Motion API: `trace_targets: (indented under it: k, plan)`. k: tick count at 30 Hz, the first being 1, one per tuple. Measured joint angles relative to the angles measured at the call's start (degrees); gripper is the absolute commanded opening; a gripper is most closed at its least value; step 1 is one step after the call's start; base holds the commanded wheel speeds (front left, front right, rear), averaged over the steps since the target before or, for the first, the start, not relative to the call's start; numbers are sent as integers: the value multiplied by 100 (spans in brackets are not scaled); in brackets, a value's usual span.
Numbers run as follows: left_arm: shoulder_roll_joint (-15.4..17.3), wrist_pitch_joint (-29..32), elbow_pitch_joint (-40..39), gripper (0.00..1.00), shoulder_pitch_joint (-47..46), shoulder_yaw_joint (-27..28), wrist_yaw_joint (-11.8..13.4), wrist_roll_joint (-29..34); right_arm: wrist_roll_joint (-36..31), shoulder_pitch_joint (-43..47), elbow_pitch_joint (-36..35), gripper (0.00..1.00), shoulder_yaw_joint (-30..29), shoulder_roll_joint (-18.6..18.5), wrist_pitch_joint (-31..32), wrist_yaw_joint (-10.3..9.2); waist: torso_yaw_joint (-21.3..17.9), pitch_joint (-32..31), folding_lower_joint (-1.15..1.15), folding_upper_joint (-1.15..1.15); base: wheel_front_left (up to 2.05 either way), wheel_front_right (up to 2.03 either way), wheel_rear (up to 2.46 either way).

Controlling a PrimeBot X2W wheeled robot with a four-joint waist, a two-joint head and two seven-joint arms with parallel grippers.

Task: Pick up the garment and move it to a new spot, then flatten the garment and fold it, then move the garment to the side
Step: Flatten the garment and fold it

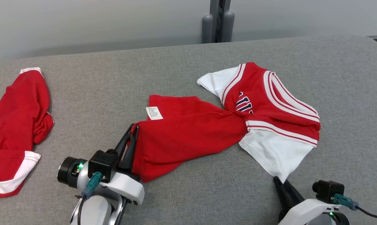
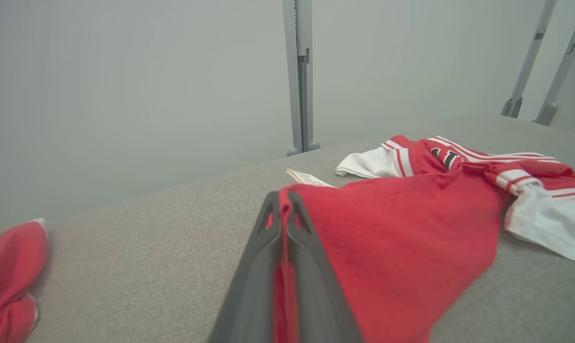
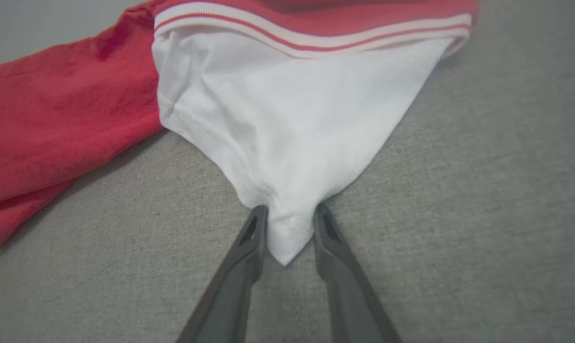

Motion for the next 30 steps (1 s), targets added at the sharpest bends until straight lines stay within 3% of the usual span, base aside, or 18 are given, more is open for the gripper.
trace_targets:
  k: [8, 23, 30]
  plan:
    - [35, 0, -113, 0, 107, 136, 24, 3, 40, -47, -359, 0, -80, -7, -152, 2, -29, -85, 0, 0, 0, 0, 0]
    - [5, -1, -983, 0, 203, 495, 113, 205, -555, -870, -2015, 0, -592, -1004, -32, 2, -178, -588, 0, 0, 0, 0, 0]
    - [87, -4, -1524, 0, -49, 791, 125, 346, -723, -1591, -2365, 0, -1049, -1169, 151, 2, -191, -835, 0, 0, 0, 0, 0]
